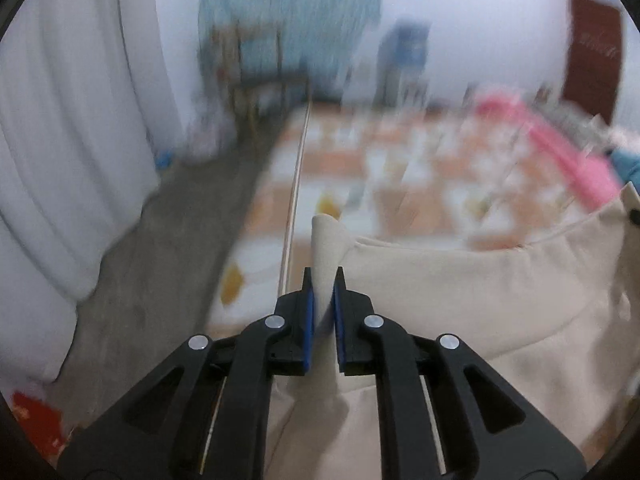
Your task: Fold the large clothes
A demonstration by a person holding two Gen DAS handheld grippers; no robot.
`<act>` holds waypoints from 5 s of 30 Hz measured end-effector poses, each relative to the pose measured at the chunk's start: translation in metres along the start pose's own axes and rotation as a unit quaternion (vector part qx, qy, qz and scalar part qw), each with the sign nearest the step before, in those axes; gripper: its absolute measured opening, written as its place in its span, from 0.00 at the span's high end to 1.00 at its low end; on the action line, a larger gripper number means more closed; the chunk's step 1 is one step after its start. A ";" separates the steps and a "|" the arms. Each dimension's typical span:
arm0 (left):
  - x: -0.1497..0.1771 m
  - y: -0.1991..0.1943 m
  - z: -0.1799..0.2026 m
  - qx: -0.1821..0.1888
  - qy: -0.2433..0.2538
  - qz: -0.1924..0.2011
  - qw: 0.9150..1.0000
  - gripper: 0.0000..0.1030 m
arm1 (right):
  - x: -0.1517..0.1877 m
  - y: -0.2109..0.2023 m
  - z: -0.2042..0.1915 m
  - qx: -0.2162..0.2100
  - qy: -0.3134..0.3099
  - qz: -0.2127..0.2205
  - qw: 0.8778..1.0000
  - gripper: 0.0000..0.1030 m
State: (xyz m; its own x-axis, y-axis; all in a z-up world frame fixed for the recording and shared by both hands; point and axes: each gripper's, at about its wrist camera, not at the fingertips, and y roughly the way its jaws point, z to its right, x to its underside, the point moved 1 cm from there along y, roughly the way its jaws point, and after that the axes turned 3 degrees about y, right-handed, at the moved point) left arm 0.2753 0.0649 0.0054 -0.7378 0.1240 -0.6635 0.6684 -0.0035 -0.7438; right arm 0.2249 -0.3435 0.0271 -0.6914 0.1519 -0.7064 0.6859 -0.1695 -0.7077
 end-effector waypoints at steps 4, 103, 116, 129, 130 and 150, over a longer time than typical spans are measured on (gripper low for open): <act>0.014 0.019 -0.015 -0.004 -0.036 -0.030 0.999 0.76 | 0.017 0.035 0.024 0.007 0.044 -0.061 0.997 0.79; 0.143 -0.166 0.127 -0.004 -0.004 -0.082 0.997 0.08 | 0.181 -0.153 -0.074 -0.028 0.042 -0.083 0.995 0.06; 0.142 -0.166 0.132 0.000 0.001 -0.083 0.997 0.08 | 0.179 -0.151 -0.067 -0.022 0.048 -0.085 0.995 0.07; 0.142 -0.166 0.135 0.008 0.002 -0.084 0.996 0.08 | 0.179 -0.150 -0.063 -0.021 0.052 -0.086 0.995 0.06; 0.142 -0.167 0.135 0.009 0.002 -0.084 0.996 0.08 | 0.179 -0.150 -0.063 -0.022 0.052 -0.086 0.995 0.06; 0.143 -0.165 0.137 0.020 0.002 -0.091 0.996 0.08 | 0.179 -0.151 -0.062 -0.021 0.052 -0.084 0.995 0.06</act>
State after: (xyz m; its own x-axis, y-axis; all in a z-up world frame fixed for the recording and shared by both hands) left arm 0.0463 -0.0525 0.0220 -0.8456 0.1293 -0.5179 0.5200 -0.0198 -0.8540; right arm 0.0116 -0.2303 0.0067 -0.7716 0.2747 -0.5737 0.5728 -0.0920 -0.8145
